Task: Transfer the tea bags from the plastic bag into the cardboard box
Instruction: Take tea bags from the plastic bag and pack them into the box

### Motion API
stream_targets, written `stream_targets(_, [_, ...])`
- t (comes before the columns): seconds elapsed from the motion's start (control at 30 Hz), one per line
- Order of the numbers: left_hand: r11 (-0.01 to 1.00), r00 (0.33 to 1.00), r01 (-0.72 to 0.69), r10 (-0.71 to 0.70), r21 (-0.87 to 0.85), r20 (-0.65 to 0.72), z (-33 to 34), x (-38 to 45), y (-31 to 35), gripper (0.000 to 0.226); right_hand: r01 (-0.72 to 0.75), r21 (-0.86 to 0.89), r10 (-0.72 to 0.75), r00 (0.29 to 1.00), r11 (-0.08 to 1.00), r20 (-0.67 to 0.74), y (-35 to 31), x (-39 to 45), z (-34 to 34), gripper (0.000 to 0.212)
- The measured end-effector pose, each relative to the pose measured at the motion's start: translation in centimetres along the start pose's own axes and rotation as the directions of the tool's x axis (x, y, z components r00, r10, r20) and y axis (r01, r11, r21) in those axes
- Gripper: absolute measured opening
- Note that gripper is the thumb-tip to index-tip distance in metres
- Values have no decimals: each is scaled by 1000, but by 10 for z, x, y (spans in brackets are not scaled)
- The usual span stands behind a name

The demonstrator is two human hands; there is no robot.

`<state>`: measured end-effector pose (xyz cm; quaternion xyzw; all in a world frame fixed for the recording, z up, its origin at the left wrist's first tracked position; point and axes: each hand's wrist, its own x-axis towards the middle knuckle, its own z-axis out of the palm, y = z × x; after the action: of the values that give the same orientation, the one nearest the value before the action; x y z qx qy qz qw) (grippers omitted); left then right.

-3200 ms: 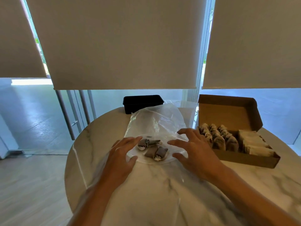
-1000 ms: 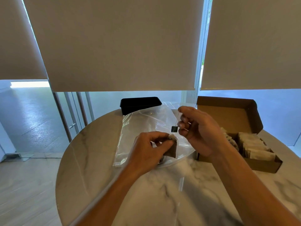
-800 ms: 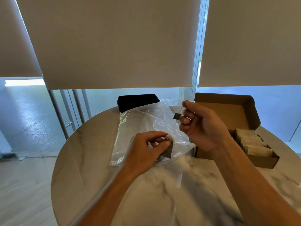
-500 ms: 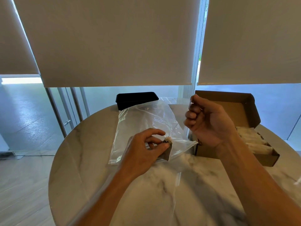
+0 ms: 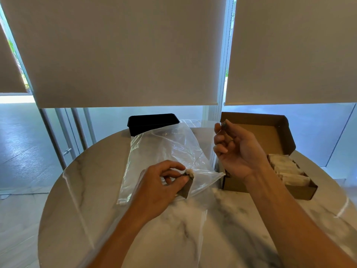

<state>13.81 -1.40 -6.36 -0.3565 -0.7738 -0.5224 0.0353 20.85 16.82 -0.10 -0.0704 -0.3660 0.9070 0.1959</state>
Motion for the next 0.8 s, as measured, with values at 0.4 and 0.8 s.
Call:
stream_targets(0.4, [999, 999, -31, 32, 26, -28, -1, 1, -3, 15, 130, -97, -131, 991, 987, -4, -7, 1, -7, 25])
stream_targets(0.8, [997, 990, -63, 57, -42, -130, -3, 0, 1, 33, 337, -932, 30, 938, 136, 344, 27, -21, 19, 9])
